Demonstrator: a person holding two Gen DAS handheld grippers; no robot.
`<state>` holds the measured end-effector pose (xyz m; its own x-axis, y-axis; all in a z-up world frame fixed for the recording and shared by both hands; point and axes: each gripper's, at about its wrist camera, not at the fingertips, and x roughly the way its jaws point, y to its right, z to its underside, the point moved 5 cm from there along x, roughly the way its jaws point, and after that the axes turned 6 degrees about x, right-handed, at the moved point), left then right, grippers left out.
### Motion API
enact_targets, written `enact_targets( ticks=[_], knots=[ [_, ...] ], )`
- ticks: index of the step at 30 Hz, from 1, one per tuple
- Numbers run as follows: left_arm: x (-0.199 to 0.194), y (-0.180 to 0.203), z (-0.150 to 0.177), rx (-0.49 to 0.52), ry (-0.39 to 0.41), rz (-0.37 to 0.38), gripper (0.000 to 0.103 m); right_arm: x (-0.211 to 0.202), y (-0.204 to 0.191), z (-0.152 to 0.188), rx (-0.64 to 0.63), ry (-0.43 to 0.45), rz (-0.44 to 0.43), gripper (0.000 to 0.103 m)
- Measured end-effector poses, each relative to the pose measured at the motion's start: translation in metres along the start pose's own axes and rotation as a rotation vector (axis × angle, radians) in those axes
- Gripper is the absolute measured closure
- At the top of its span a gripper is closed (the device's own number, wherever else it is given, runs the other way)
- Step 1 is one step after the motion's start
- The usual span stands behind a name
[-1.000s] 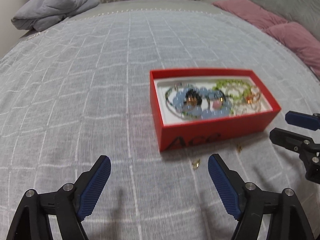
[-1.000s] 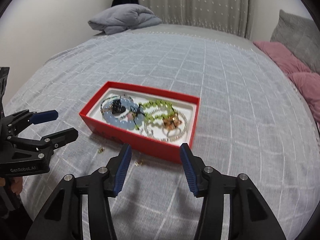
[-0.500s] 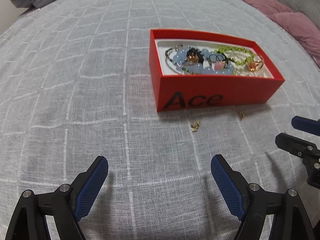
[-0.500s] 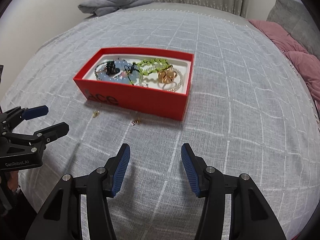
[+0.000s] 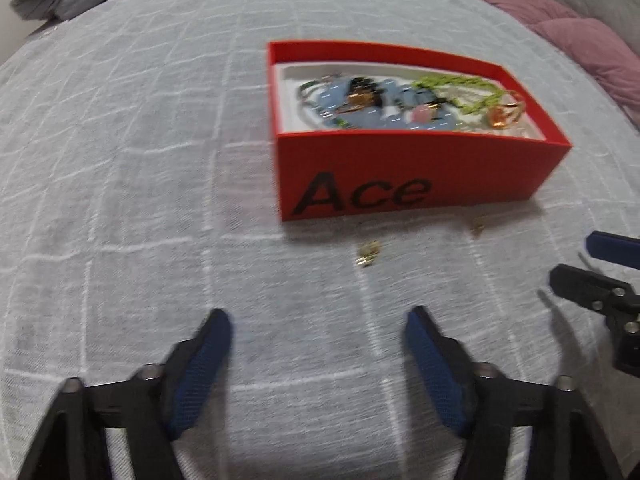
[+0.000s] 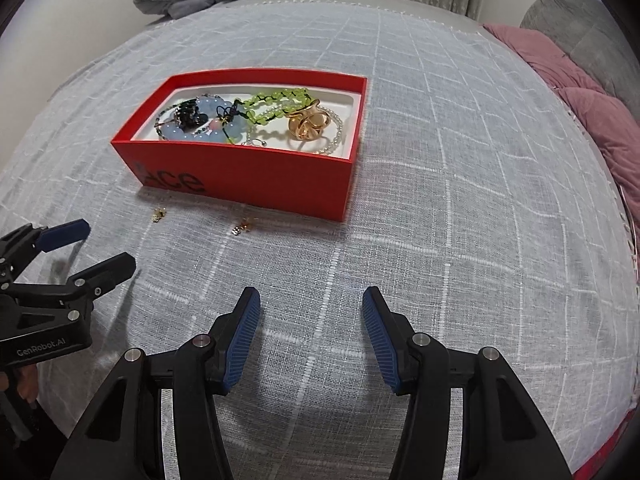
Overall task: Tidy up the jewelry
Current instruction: 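Move the left tool to a tiny gold charm and grasp it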
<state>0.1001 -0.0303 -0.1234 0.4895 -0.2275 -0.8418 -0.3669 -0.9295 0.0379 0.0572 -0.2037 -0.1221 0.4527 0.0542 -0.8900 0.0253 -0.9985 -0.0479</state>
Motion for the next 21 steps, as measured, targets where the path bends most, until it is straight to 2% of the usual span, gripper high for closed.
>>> enact_targets(
  ticks=[1, 2, 3, 4, 7, 14, 21],
  knots=[
    [0.002, 0.002, -0.001, 0.008, -0.001, 0.015, 0.056, 0.0, 0.0, -0.001, 0.0, 0.0, 0.002, 0.047],
    [0.003, 0.004, -0.002, 0.016, -0.002, 0.027, 0.063, 0.001, 0.0, -0.001, 0.001, 0.0, 0.003, 0.047],
    [0.005, 0.008, -0.004, 0.03, -0.003, 0.041, 0.075, 0.001, 0.0, -0.001, 0.001, 0.0, 0.003, 0.047],
    [0.007, 0.01, -0.005, 0.044, 0.0, 0.044, 0.078, 0.001, -0.001, -0.001, 0.001, -0.002, 0.002, 0.047],
    [0.008, 0.015, -0.008, 0.06, 0.009, 0.051, 0.082, 0.002, -0.001, -0.002, -0.001, -0.004, 0.002, 0.047],
    [0.015, 0.015, -0.019, 0.054, 0.018, 0.079, 0.082, 0.002, -0.001, -0.001, -0.002, -0.005, 0.002, 0.047],
    [0.021, 0.02, -0.023, 0.078, 0.028, 0.052, 0.082, 0.002, 0.0, -0.001, -0.001, -0.006, 0.003, 0.047]
  ],
)
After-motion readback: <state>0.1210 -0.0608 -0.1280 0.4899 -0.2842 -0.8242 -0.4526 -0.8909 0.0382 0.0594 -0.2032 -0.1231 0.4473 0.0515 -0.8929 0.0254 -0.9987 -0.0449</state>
